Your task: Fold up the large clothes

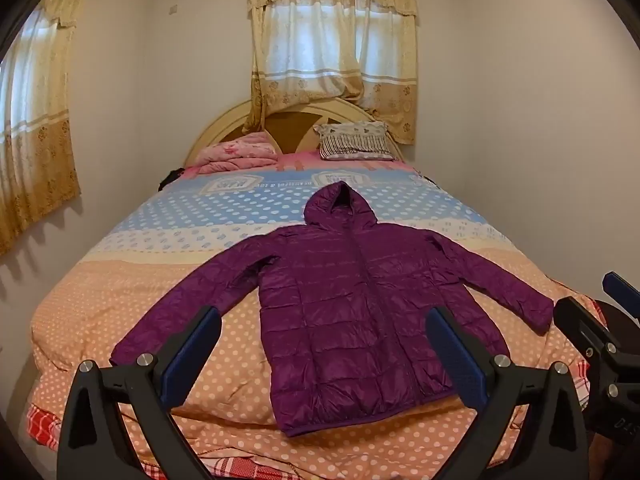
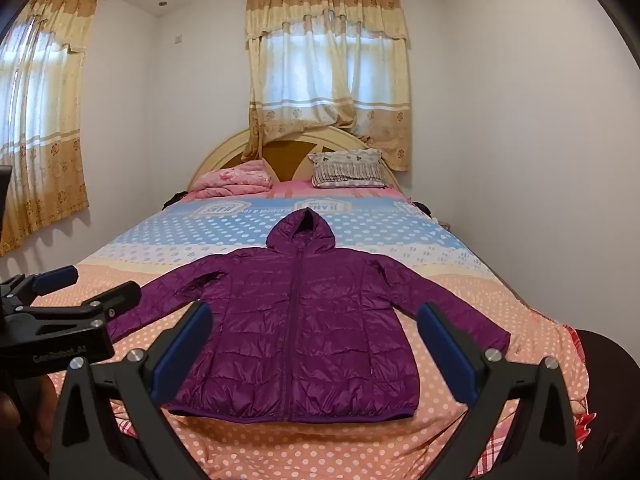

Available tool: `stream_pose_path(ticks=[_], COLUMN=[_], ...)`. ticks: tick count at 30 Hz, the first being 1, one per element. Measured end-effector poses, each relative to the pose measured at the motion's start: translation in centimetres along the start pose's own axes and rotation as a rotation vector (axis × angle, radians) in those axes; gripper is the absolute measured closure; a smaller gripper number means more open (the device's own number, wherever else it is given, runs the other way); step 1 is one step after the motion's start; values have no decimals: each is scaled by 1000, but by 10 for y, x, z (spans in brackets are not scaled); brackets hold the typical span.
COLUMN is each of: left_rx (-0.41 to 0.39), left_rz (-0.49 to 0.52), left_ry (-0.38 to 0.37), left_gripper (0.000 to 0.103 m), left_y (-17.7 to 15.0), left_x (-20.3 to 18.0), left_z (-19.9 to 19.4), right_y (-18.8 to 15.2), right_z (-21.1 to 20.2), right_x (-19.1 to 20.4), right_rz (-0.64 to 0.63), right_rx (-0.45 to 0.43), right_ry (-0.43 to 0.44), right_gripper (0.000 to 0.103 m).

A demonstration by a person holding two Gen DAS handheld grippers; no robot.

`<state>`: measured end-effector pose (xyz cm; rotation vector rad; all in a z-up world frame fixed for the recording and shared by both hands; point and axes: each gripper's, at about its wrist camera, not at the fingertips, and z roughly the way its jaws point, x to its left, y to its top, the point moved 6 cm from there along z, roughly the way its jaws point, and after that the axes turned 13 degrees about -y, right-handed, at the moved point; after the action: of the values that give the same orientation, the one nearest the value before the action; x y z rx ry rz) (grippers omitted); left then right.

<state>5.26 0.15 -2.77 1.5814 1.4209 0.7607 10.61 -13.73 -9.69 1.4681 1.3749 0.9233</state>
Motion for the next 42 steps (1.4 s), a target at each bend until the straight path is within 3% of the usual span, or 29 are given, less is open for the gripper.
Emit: stream_pose_path(ticks=[11,42], left_rx=[-15,-9], left_rz=[0,-31], left_ry=[53,65], left_gripper=[1,1], left_y=[-5,-8], left_x=[-2,13], left_z=[8,7], right_y=[-3,-12], right_z=[6,18], right_x=[-9,-9], right_rz=[-1,1], right_rx=[16,47], right_ry=[3,-5], right_gripper=[0,0])
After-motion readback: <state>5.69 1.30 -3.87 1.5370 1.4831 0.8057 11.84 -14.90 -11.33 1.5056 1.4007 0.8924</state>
